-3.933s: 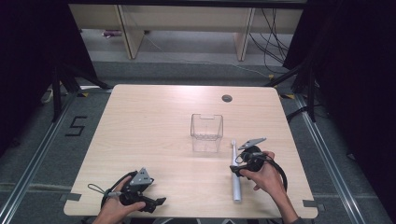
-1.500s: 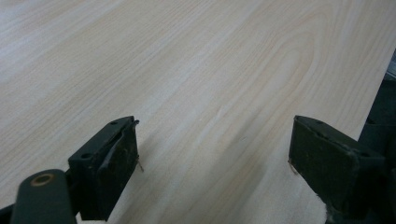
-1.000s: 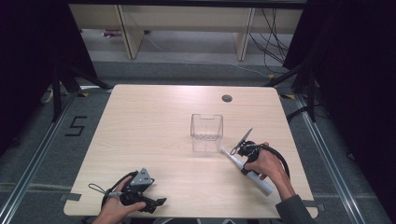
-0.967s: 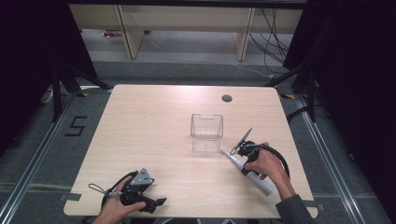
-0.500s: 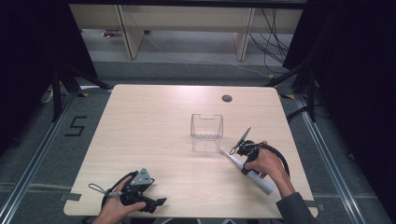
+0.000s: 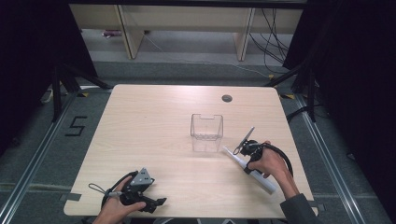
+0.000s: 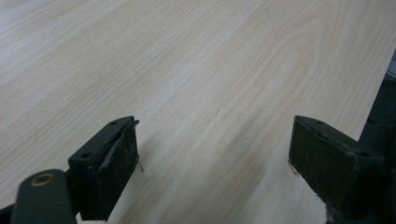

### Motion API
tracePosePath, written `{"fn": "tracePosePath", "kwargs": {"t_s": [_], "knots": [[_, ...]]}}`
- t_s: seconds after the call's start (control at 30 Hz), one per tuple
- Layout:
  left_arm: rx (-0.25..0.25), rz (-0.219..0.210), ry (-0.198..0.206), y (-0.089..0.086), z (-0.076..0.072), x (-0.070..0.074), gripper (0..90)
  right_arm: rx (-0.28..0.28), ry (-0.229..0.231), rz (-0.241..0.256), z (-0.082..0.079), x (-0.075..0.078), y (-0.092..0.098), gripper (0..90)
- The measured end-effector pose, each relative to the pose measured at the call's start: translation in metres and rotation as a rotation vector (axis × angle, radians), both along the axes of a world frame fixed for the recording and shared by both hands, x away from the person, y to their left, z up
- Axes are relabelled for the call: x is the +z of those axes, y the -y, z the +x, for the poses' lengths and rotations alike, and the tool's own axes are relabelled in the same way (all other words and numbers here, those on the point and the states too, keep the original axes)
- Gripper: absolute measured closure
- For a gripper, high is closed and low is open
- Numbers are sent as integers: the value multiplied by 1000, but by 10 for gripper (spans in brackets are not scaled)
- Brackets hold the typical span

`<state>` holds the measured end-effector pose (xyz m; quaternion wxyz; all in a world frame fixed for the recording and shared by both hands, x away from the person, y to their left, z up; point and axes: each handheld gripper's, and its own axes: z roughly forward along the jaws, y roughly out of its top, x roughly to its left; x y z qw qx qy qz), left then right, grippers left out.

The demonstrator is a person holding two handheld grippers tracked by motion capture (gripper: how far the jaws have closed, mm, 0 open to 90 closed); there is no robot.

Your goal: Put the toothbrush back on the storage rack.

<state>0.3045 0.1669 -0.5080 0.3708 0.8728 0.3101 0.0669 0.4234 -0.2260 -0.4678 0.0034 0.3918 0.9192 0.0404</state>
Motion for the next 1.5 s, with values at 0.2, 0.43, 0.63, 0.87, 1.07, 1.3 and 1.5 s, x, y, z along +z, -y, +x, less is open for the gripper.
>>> {"fn": "tracePosePath", "kwargs": {"t_s": [0.2,0.43,0.63,0.87,1.07,1.3,1.5], "knots": [[-4,17,4,-1,1,0,150,10,50,49,-1,10,11,666],[3,-3,0,0,0,0,151,-19,149,141,-4,30,26,667],[-2,13,4,-1,1,0,150,-71,196,200,-9,45,34,667],[-4,12,4,-1,1,0,150,-100,302,319,-11,63,44,666],[-6,19,6,-1,1,0,150,-99,424,385,-11,70,48,666],[0,6,2,-1,1,0,150,-108,495,426,-7,73,52,666],[-6,17,3,-1,1,1,150,-140,547,446,-7,75,53,666]]}}
